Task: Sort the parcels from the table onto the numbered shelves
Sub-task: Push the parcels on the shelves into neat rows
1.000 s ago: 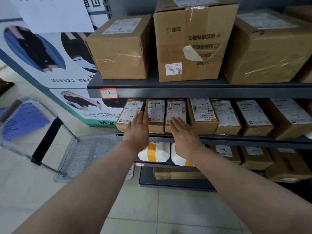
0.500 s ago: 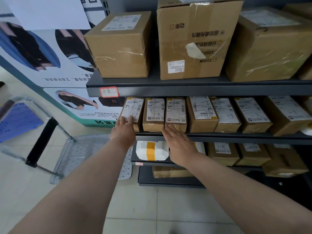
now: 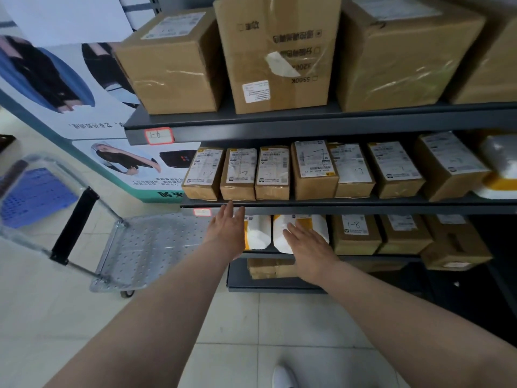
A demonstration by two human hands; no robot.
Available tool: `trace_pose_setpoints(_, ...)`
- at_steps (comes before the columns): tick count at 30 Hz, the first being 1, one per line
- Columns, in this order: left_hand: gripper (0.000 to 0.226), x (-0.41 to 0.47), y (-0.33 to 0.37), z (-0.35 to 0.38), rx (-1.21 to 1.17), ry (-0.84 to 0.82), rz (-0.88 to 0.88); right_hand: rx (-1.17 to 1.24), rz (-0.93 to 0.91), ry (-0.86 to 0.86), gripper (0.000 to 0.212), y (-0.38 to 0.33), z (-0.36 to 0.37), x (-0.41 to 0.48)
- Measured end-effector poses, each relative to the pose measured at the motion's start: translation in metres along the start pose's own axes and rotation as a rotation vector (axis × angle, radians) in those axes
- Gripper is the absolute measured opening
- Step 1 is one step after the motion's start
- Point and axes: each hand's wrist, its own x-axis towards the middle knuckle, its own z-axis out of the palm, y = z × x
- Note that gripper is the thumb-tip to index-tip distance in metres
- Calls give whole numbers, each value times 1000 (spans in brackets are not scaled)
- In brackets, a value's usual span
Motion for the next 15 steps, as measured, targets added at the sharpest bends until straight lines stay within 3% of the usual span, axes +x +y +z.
trace_pose_setpoints(7, 69, -5, 83, 19, 56, -63, 222, 74, 158, -60, 83, 77, 13, -71)
trace_pose_setpoints(15, 72, -18, 222, 51, 110, -220, 412, 119, 355, -61, 69, 193, 28, -151)
